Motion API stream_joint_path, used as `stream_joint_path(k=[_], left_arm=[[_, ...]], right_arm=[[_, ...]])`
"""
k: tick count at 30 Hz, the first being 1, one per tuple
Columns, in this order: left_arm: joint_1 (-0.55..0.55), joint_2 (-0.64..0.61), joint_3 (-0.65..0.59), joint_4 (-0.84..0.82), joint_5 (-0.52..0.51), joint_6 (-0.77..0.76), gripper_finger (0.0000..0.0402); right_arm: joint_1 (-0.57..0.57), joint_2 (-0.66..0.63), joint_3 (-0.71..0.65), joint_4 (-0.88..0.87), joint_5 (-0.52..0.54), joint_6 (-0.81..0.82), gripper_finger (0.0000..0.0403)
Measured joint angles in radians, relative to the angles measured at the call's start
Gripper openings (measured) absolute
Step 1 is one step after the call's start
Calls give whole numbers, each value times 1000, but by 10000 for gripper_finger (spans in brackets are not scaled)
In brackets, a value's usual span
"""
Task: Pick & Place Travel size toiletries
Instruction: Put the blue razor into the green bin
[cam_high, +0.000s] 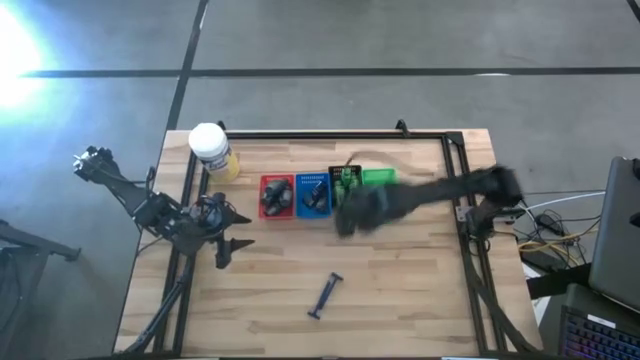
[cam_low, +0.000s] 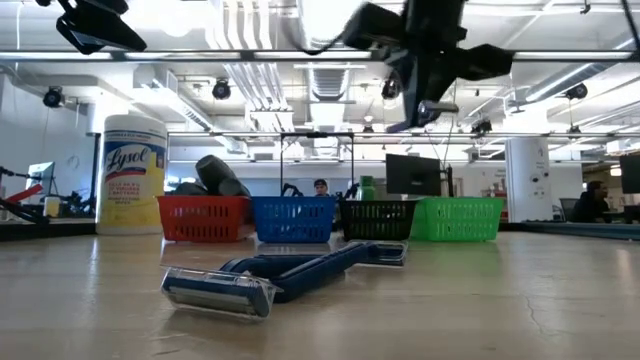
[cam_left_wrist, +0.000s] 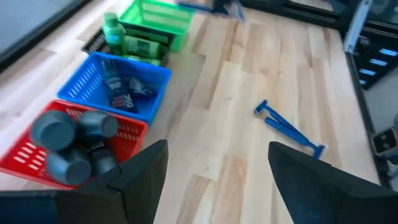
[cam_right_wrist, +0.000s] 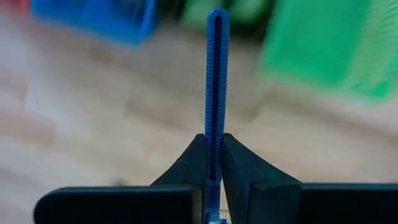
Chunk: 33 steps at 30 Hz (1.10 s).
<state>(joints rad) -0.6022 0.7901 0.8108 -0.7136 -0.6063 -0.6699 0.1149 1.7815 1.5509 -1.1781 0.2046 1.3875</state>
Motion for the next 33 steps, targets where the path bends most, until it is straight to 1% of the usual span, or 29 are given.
stream_joint_path(k=[4,6,9,13,16,22,24,26,29,33], left_arm=[[0,7,0,9,-35,-15,282],[0,16,0,18,-54,-35,282],[1,29,0,37,-71,-79,282],[3,55,0,75,-102,-114,282],[10,77,0,98,-130,-118,282],[40,122,0,149,-131,-119,282],[56,133,0,160,-120,-119,282],[73,141,0,172,-105,-119,282],[104,150,0,185,-76,-115,282],[143,158,0,185,-8,-114,282]], right_arm=[[-189,-135,-151,34,-2,-110,20],[-280,-175,-235,91,-32,-166,20],[-377,-222,-332,216,-105,-247,23],[-439,-213,-422,322,-152,-327,26],[-471,-206,-465,356,-156,-372,27],[-505,-195,-549,436,-153,-396,32],[-509,-195,-575,451,-153,-396,43],[-512,-194,-595,475,-153,-394,64],[-511,-200,-607,480,-153,-398,108],[-492,-216,-605,477,-152,-416,170]])
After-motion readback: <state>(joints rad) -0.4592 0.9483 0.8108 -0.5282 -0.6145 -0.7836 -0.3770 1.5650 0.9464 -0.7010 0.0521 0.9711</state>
